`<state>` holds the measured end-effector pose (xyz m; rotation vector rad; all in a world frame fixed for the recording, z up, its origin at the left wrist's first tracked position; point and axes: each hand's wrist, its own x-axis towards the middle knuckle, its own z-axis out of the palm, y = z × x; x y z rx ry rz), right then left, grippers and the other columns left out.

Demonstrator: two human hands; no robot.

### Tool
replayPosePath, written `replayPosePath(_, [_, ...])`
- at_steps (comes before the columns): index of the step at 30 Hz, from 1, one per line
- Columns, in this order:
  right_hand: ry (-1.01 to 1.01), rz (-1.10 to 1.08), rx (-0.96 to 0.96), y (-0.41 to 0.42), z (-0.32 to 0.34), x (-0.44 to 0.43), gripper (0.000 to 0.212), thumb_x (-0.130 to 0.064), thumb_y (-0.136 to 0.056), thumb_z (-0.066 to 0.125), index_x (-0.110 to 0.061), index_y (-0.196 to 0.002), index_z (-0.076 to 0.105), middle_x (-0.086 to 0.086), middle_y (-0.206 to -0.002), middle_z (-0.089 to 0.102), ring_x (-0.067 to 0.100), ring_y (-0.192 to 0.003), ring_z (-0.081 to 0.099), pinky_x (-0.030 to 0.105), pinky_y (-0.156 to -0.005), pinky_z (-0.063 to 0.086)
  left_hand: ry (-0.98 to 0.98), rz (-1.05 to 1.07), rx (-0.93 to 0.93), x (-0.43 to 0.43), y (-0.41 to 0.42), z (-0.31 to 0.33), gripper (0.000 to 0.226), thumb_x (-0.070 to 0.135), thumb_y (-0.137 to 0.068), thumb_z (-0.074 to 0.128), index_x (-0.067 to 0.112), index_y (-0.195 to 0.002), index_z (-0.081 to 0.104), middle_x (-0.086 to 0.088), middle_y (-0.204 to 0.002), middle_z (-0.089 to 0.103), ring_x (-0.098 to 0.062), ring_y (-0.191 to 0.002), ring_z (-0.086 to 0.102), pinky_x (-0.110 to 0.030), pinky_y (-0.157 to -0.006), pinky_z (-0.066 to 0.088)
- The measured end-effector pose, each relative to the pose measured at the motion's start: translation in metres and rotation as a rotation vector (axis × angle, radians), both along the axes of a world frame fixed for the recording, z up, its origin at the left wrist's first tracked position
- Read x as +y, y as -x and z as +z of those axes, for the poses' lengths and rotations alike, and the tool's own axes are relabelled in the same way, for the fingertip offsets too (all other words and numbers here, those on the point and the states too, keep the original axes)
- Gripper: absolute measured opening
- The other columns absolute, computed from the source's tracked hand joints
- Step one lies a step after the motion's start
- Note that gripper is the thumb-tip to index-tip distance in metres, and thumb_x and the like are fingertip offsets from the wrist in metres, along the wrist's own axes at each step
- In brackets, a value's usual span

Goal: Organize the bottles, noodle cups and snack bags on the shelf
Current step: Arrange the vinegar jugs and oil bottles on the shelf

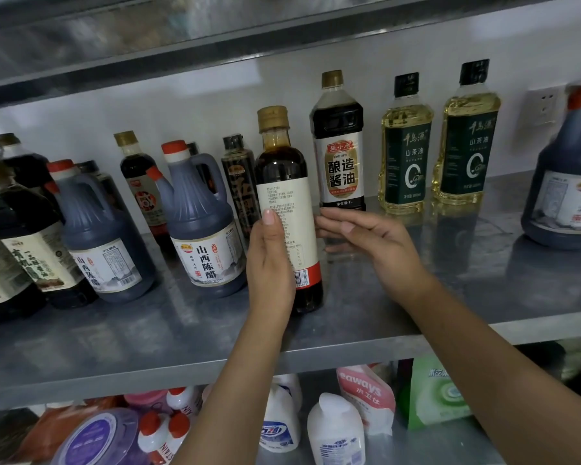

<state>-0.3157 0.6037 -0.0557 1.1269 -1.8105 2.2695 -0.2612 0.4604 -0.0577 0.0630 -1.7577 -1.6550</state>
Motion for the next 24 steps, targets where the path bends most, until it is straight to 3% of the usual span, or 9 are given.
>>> replayPosePath(4, [0.011, 0.010, 0.021, 0.000, -0.001, 0.000, 0.034, 0.003, -0.098, 0.050, -0.019, -0.120, 0.064, -0.010, -0.110, 0.075, 0.013, -0.109, 0.070, 0.029, -0.087, 0.059, -0.028, -0.012, 0.038, 0.004, -0.001, 0.001, 0.042, 0.061, -0.090, 0.036, 0.032, -0.110, 0.057, 0.013, -0.105, 0.068, 0.007, -0.095, 0.066, -0.013, -0.077, 0.049])
replayPosePath(7, [-0.036, -0.026, 0.046, -0.002, -0.002, -0.003, 0.039, -0.001, -0.093, 0.060, -0.020, -0.127, 0.059, -0.005, -0.123, 0.069, 0.012, -0.117, 0.066, 0.027, -0.093, 0.055, -0.039, -0.025, 0.101, 0.005, 0.002, -0.001, 0.057, 0.057, -0.093, 0.059, 0.015, -0.130, 0.050, 0.003, -0.121, 0.065, -0.003, -0.109, 0.065, -0.021, -0.089, 0.054])
replayPosePath(11, [-0.236, -0.115, 0.105, -0.008, -0.002, -0.012, 0.056, -0.005, -0.088, 0.072, -0.033, -0.131, 0.050, -0.018, -0.126, 0.060, -0.011, -0.116, 0.057, 0.014, -0.100, 0.046, -0.065, -0.051, 0.121, -0.001, 0.006, -0.004, 0.071, 0.044, -0.073, 0.074, 0.027, -0.134, 0.042, 0.004, -0.133, 0.060, -0.011, -0.122, 0.061, -0.036, -0.104, 0.051])
replayPosePath(13, [-0.402, -0.196, 0.177, -0.014, 0.003, -0.017, 0.064, -0.011, -0.088, 0.074, -0.044, -0.133, 0.041, -0.026, -0.124, 0.056, -0.021, -0.107, 0.053, 0.004, -0.095, 0.042, -0.046, -0.040, 0.106, -0.004, 0.008, -0.006, 0.075, 0.047, -0.071, 0.075, 0.030, -0.135, 0.040, 0.006, -0.134, 0.059, -0.007, -0.122, 0.060, -0.035, -0.105, 0.050])
replayPosePath(15, [-0.579, -0.294, 0.259, -0.020, 0.007, -0.026, 0.067, -0.017, -0.089, 0.073, -0.044, -0.140, 0.039, -0.021, -0.124, 0.061, -0.013, -0.106, 0.057, 0.003, -0.089, 0.041, 0.007, -0.012, 0.070, -0.005, 0.010, -0.007, 0.077, 0.044, -0.075, 0.079, 0.030, -0.139, 0.038, 0.008, -0.136, 0.058, -0.003, -0.123, 0.057, -0.031, -0.106, 0.047])
replayPosePath(18, [-0.750, -0.475, 0.251, -0.023, 0.014, -0.041, 0.057, -0.023, -0.091, 0.067, -0.021, -0.142, 0.044, 0.002, -0.124, 0.067, 0.018, -0.110, 0.064, 0.030, -0.093, 0.052, 0.068, -0.011, 0.036, -0.006, 0.013, -0.008, 0.064, 0.025, -0.089, 0.075, 0.030, -0.142, 0.039, 0.020, -0.130, 0.056, 0.015, -0.117, 0.052, -0.016, -0.102, 0.043])
replayPosePath(20, [-0.800, -0.527, 0.193, -0.022, 0.021, -0.048, 0.044, -0.031, -0.095, 0.063, -0.015, -0.134, 0.050, 0.007, -0.120, 0.068, 0.025, -0.108, 0.066, 0.040, -0.093, 0.054, 0.048, -0.018, 0.022, -0.006, 0.011, -0.007, 0.052, 0.034, -0.095, 0.064, 0.036, -0.141, 0.040, 0.020, -0.131, 0.055, 0.020, -0.115, 0.050, -0.011, -0.100, 0.041])
replayPosePath(22, [-0.810, -0.530, 0.135, -0.015, 0.027, -0.055, 0.040, -0.032, -0.095, 0.064, -0.014, -0.130, 0.054, 0.007, -0.120, 0.068, 0.026, -0.109, 0.065, 0.038, -0.092, 0.054, -0.010, -0.048, -0.016, -0.006, 0.007, -0.004, 0.046, 0.052, -0.099, 0.051, 0.044, -0.142, 0.040, 0.019, -0.138, 0.053, 0.011, -0.125, 0.049, -0.021, -0.108, 0.039])
replayPosePath(24, [-0.795, -0.530, 0.080, 0.000, 0.028, -0.065, 0.040, -0.029, -0.094, 0.067, -0.014, -0.129, 0.055, 0.006, -0.120, 0.068, 0.025, -0.110, 0.065, 0.036, -0.089, 0.053, -0.076, -0.075, -0.038, -0.005, 0.006, -0.002, 0.040, 0.050, -0.103, 0.041, 0.045, -0.142, 0.039, 0.017, -0.143, 0.049, 0.001, -0.134, 0.045, -0.028, -0.115, 0.034])
